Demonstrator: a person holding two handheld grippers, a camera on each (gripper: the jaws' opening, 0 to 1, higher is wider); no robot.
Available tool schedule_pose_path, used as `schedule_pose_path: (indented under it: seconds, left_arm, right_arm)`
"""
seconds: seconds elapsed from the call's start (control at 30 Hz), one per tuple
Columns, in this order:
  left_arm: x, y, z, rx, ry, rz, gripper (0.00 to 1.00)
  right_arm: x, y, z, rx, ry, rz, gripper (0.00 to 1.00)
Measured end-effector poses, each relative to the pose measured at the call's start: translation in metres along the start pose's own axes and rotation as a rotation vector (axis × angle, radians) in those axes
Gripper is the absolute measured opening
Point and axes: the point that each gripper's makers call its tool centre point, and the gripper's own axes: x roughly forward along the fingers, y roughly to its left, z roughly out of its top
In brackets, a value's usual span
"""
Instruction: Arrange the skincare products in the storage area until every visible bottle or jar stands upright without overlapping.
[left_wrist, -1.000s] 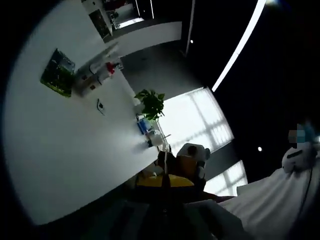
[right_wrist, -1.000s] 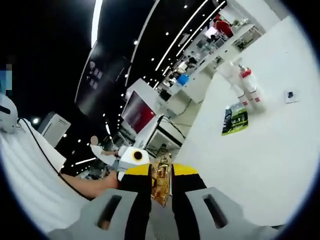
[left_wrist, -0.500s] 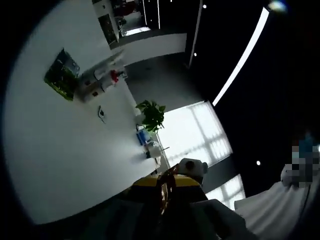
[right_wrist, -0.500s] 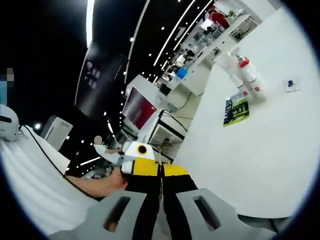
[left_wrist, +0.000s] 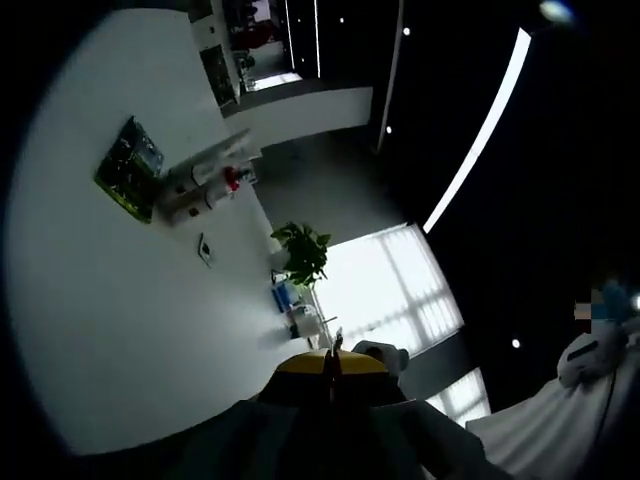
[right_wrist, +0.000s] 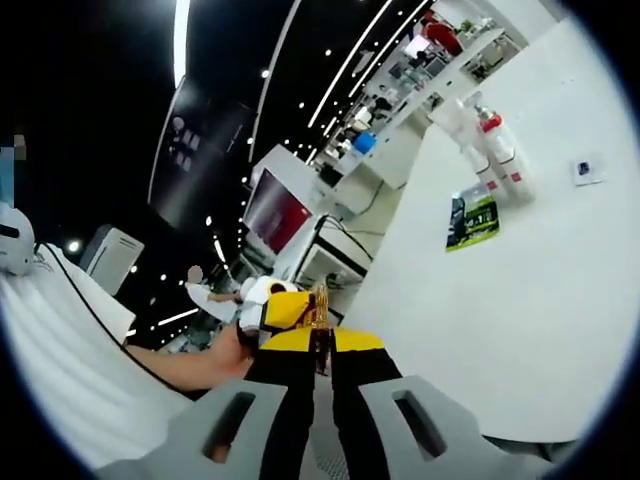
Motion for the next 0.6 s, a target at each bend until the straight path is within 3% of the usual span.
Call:
schedule_pose_path:
  seconds: [0.1,0.3,0.43,0.6]
  left_arm:
    - [0.003,0.0,-0.004,-0.019,0.006,0.0,0.04]
    - [0.008,0.009,-0.029,0.017,0.107,0.036,0.09]
    - [0.007,0.005,-0.023,-0.015,0.072,0.003,0.01]
    - [0.003,0.003,-0.016,-0.032,0.073,-0.013,0.01]
  right_arm:
    - [-0.002,0.0,0.004,-0.001,-0.018,0.002,0.0]
    - [-0.01,-0.006,0.02,0.07,-0.095,0.005,0.0]
    - [-0.009,-0.007,0.021,0.073,-0.102,0.001,0.0]
    - [-0.007,-0.007,0.021,0.01,-0.109,-0.02,0.03]
